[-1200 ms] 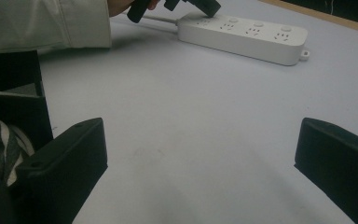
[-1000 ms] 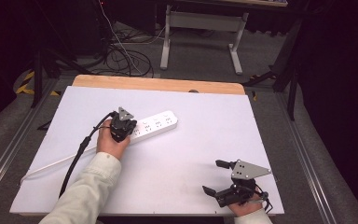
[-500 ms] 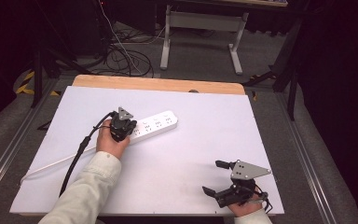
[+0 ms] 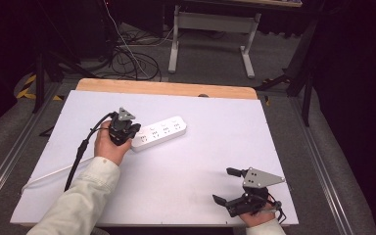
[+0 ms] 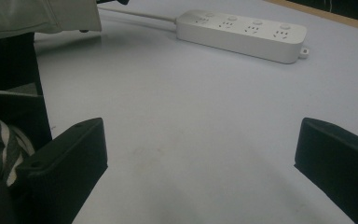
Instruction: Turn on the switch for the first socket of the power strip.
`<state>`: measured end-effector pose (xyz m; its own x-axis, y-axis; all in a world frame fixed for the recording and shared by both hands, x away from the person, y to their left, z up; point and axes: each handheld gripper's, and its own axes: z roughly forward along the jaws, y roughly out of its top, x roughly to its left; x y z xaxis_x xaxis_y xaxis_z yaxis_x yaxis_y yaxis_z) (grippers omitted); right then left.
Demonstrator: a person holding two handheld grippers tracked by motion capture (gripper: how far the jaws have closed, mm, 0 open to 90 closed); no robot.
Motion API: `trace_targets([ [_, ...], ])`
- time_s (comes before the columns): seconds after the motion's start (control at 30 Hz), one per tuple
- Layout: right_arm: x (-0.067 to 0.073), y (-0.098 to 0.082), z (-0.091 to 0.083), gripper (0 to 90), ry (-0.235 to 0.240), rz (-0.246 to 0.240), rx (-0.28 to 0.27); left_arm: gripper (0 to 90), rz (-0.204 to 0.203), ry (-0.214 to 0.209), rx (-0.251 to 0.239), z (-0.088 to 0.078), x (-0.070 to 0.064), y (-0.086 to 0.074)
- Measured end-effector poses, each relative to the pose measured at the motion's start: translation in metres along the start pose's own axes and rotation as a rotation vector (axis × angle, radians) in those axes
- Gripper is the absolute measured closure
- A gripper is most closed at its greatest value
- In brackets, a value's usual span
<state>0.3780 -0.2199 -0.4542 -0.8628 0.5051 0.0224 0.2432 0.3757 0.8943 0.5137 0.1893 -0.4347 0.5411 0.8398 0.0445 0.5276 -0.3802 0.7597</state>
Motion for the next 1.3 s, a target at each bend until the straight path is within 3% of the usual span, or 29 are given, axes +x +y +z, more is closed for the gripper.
trace_targets([
  [0.27,-0.001,0.0,0.001,2.7,0.002,0.003,-0.001,87.9,0.027,-0.009,-0.008,-0.015,-0.005,0.01],
  [0.5,-0.001,0.0,0.001,2.7,0.003,0.001,0.0,85.8,0.02,-0.03,-0.021,-0.027,-0.004,0.01],
  [0.6,0.0,0.001,0.002,2.7,0.004,-0.003,0.0,76.8,0.023,-0.048,-0.04,-0.033,-0.006,0.011],
  [0.7,-0.001,0.001,0.001,2.7,0.004,-0.005,-0.006,61.0,0.013,-0.074,-0.077,-0.041,-0.007,0.012],
  [0.93,-0.002,0.001,-0.001,2.7,0.001,-0.004,-0.009,48.3,0.039,-0.108,-0.112,-0.063,-0.009,0.012],
  [1.1,-0.001,0.001,-0.001,2.7,-0.003,-0.007,-0.006,42.1,0.081,-0.13,-0.129,-0.082,-0.014,0.009],
  [1.3,-0.001,0.001,-0.001,2.7,-0.005,-0.007,-0.007,36.3,0.112,-0.18,-0.134,-0.101,-0.021,-0.001],
])
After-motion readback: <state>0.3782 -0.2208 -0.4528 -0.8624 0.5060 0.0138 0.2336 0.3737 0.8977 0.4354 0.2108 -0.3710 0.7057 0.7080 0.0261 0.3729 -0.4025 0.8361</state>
